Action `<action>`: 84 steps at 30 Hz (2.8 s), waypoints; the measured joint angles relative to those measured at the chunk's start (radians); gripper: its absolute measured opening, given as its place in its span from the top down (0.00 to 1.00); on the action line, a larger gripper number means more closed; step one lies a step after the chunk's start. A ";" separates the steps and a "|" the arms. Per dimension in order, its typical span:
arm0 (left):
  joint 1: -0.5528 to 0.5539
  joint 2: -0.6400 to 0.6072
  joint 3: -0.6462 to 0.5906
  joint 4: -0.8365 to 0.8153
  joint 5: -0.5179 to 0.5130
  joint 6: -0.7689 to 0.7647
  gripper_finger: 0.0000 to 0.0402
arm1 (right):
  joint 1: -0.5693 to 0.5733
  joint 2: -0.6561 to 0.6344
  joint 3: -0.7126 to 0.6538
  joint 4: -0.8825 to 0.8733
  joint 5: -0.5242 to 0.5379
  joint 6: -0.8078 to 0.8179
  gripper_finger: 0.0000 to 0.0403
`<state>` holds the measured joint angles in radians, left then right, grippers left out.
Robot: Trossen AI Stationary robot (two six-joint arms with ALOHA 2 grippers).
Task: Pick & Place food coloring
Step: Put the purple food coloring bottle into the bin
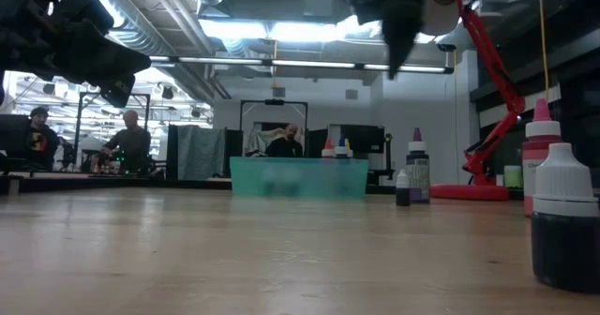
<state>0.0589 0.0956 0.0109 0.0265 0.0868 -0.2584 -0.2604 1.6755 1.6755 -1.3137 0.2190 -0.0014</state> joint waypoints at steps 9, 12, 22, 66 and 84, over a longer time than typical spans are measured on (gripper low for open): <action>0.000 0.000 0.000 0.000 0.000 0.000 0.98 | -0.005 -0.332 -0.380 0.219 -0.036 0.053 0.63; 0.000 0.000 0.000 0.000 0.000 0.000 0.98 | -0.030 -0.375 -0.482 0.298 -0.052 0.056 0.53; 0.000 0.000 0.000 0.000 0.000 0.000 0.97 | -0.134 -0.342 -0.738 0.585 -0.158 0.047 0.22; 0.000 0.000 0.000 0.000 0.000 0.000 0.98 | -0.188 -0.173 -0.653 0.635 -0.344 -0.041 0.61; 0.000 0.000 0.000 0.000 0.000 0.000 0.98 | -0.184 -0.004 -0.201 0.604 -0.318 -0.220 0.61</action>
<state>0.0589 0.0956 0.0109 0.0261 0.0868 -0.2584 -0.4445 1.6717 1.4741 -0.7093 -0.0990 -0.2211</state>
